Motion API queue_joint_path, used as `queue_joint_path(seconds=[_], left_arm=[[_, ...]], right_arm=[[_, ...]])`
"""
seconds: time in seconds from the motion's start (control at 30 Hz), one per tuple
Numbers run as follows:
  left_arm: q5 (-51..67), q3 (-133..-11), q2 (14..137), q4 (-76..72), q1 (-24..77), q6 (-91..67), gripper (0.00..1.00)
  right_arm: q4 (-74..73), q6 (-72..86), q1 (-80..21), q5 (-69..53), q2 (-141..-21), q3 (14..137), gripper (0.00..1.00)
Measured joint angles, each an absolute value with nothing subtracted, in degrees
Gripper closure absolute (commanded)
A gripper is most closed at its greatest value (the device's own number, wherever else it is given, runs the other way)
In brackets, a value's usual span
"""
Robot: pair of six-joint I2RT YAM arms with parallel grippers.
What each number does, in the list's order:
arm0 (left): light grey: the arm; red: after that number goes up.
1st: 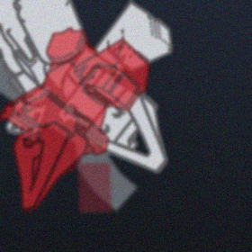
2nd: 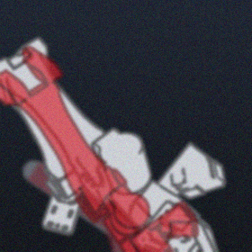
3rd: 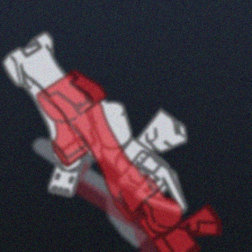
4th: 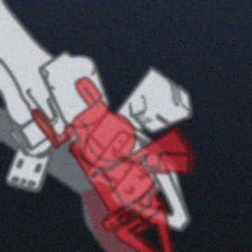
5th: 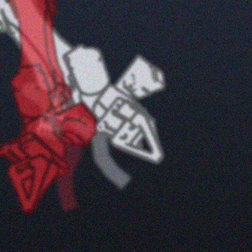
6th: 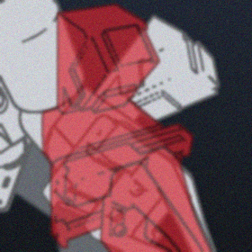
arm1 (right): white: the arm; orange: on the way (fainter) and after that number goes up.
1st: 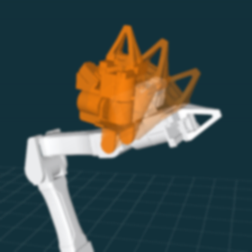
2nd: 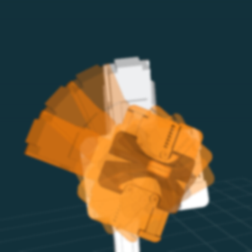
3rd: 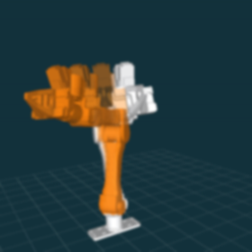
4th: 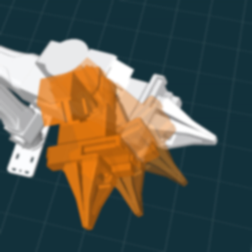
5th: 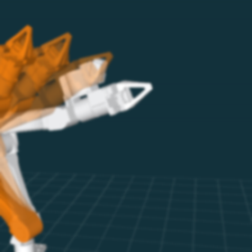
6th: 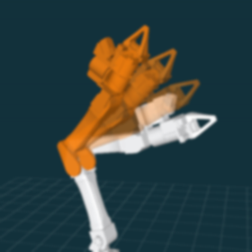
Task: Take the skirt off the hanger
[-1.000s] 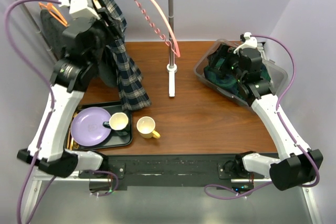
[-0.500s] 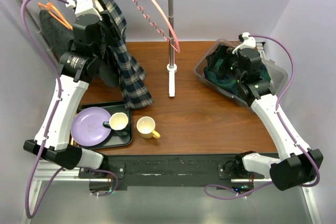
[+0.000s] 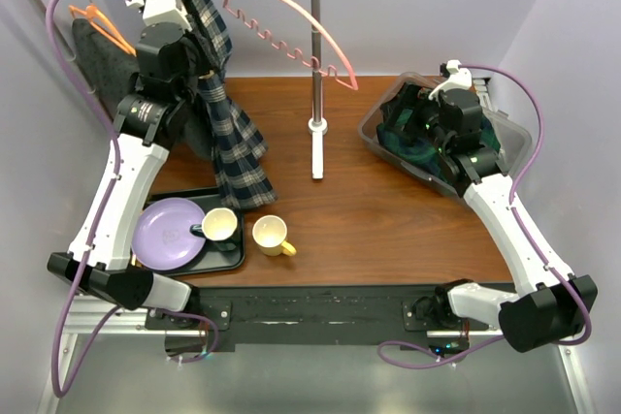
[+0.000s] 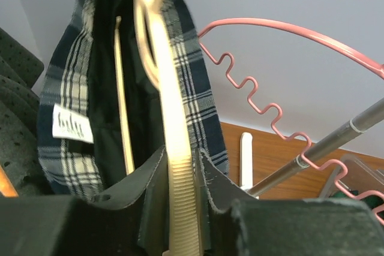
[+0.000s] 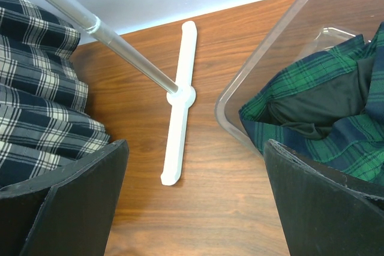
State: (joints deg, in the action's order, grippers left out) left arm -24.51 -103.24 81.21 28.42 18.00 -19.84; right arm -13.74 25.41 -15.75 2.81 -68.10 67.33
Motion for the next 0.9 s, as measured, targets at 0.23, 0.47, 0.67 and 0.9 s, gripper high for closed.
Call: queue_joint_path(seconds=[0.23, 0.47, 0.67, 0.9], left_arm=[[-24.29, -101.34, 79.55, 27.05, 17.78, -19.88, 1.00], [-24.27, -101.34, 79.18, 27.09, 17.74, -19.94, 1.00], [-23.83, -101.67, 79.18, 27.09, 17.74, -20.67, 1.00], [-21.91, -101.75, 78.48, 25.32, 17.74, -21.96, 1.00]], right_arm=[[-13.74, 25.39, -15.75, 2.39, -68.10, 67.33, 0.02], [-13.74, 25.06, -16.16, 1.72, -68.07, 67.33, 0.01], [-13.74, 23.97, -17.26, -0.97, -67.92, 67.33, 0.02], [-13.65, 22.48, -19.22, -2.85, -66.96, 67.37, 0.02]])
